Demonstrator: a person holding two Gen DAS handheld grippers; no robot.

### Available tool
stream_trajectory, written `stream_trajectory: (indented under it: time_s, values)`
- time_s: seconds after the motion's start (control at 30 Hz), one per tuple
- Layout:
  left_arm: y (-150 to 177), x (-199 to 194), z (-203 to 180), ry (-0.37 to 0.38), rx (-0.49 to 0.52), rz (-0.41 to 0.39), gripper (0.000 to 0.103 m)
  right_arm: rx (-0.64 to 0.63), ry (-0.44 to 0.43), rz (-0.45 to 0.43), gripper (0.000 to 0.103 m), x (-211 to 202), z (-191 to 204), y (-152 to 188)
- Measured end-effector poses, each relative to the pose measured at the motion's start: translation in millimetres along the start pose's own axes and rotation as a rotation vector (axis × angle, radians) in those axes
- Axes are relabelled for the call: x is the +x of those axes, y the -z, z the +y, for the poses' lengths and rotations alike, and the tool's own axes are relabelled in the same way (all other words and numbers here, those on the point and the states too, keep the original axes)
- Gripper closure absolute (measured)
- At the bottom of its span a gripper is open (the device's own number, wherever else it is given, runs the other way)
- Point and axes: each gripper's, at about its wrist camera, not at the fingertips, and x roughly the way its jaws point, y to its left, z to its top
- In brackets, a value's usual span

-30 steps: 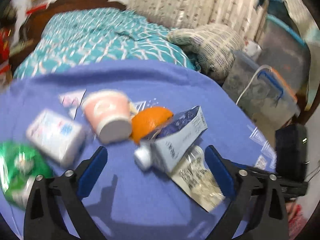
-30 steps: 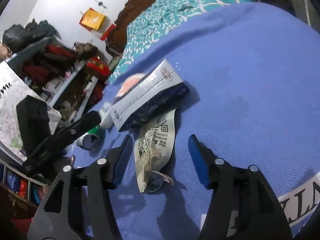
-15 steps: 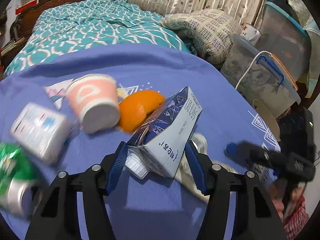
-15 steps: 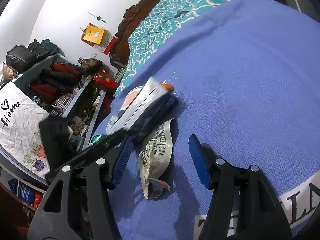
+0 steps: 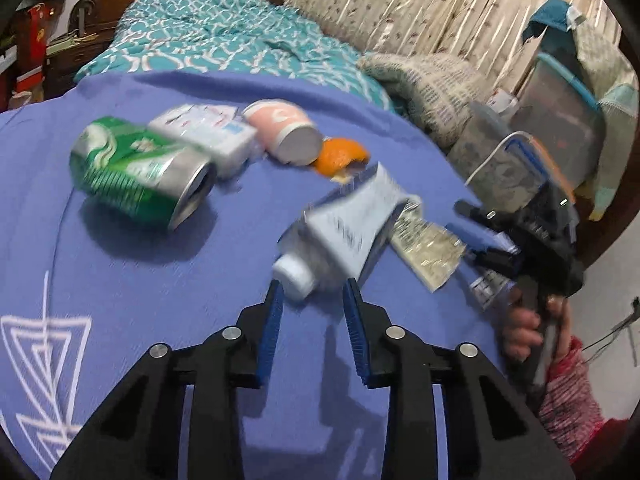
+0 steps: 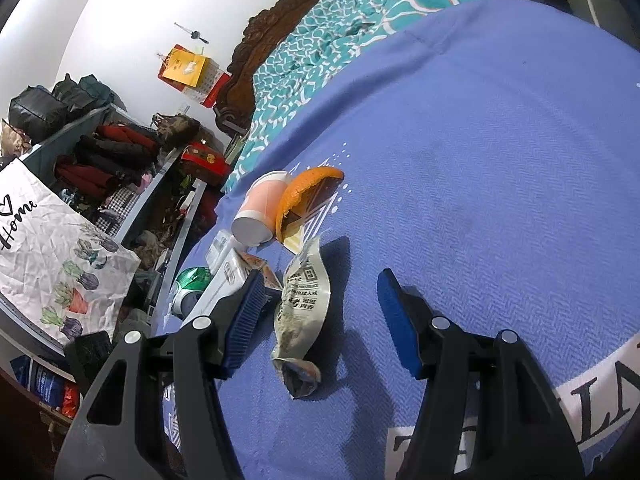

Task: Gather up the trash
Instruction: 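Grasp the white PURE MILK carton with left tool while right tool lowers to beige wrapper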

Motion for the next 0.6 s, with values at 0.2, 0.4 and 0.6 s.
stream_trajectory:
  time_s: [0.2,0.4,0.6]
  values:
    - [-4,-7,2,-0.036,-0.016,-0.045,0.025,0.010,0.000,-0.012,0.042,-3,-3,0]
    - [-27,-23,7,-0.073,-0.004,-0.112,0.013,0.006,0.002,-0.011,0.042,-3,-3,0]
    - [-51,-7,-9,-0.077,0.103,-0.085,0.010,0.005,-0.001,-0.011,0.041,-4,-3,1]
